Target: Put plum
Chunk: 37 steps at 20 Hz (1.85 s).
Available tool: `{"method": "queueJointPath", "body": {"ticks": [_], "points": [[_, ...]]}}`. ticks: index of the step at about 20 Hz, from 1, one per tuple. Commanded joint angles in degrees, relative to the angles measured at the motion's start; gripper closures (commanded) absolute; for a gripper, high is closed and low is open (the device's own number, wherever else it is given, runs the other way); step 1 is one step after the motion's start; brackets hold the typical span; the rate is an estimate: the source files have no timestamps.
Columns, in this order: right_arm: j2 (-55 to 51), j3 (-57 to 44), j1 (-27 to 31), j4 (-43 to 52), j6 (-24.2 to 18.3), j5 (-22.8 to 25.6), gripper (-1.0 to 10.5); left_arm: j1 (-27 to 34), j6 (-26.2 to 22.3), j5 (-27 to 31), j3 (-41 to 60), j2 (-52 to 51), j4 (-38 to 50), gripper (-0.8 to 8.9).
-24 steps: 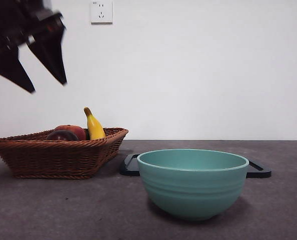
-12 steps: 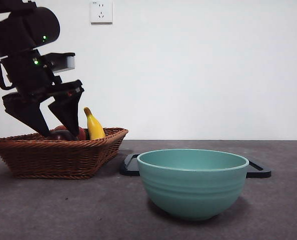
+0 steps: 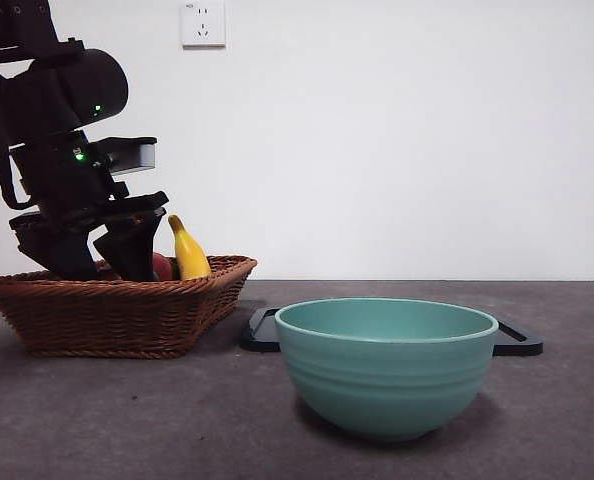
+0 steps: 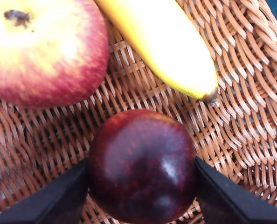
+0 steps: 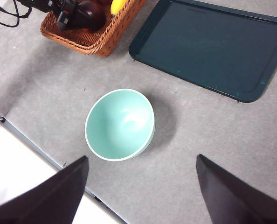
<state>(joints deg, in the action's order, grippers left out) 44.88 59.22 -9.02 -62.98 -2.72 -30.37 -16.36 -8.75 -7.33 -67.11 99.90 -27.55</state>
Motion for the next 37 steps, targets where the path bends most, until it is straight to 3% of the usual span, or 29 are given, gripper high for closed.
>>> {"method": "queueJointPath", "body": {"ticks": [1,4,6,9,11,15,19,24,28,37], "points": [[0.3,1.2,-0.2,0.3,0.4,-0.2,5.8,-0.2,-0.4,0.0,-1.3,-1.3,-0.7,5.38],[0.3,1.2,-0.2,0.3,0.4,-0.2,5.8,-0.9,0.9,-0.9,-1.9,-8.0,-3.5,5.37],[0.3,1.2,-0.2,0.4,0.4,-0.2,5.8,-3.0,2.3,-5.3,-1.9,-14.2,-5.3,5.37],[0.3,1.2,-0.2,0.4,0.4,-0.2,5.8,-10.5,3.7,-11.6,-1.9,-21.7,-7.5,5.38],[0.3,1.2,-0.2,0.4,0.4,0.0,5.8,-17.3,3.6,-11.9,-1.9,-22.8,-8.9,5.38],[0.3,1.2,-0.2,0.4,0.4,0.0,5.8,-27.4,3.4,-11.8,-1.9,-18.5,-7.6,5.38],[0.3,1.2,-0.2,0.4,0.4,0.0,5.8,-31.5,3.1,-11.8,-1.9,-11.9,-4.5,5.38],[0.3,1.2,-0.2,0.4,0.4,0.0,5.8,-34.8,0.2,-11.0,-1.9,-3.9,-1.9,5.38],[0.3,1.2,-0.2,0.4,0.4,0.0,5.8,-36.3,-2.7,-6.8,-1.9,0.7,-0.7,5.38],[0.3,1.2,-0.2,0.4,0.3,0.0,5.8,-37.7,-5.6,-4.0,-1.9,3.5,0.4,5.32]]}}
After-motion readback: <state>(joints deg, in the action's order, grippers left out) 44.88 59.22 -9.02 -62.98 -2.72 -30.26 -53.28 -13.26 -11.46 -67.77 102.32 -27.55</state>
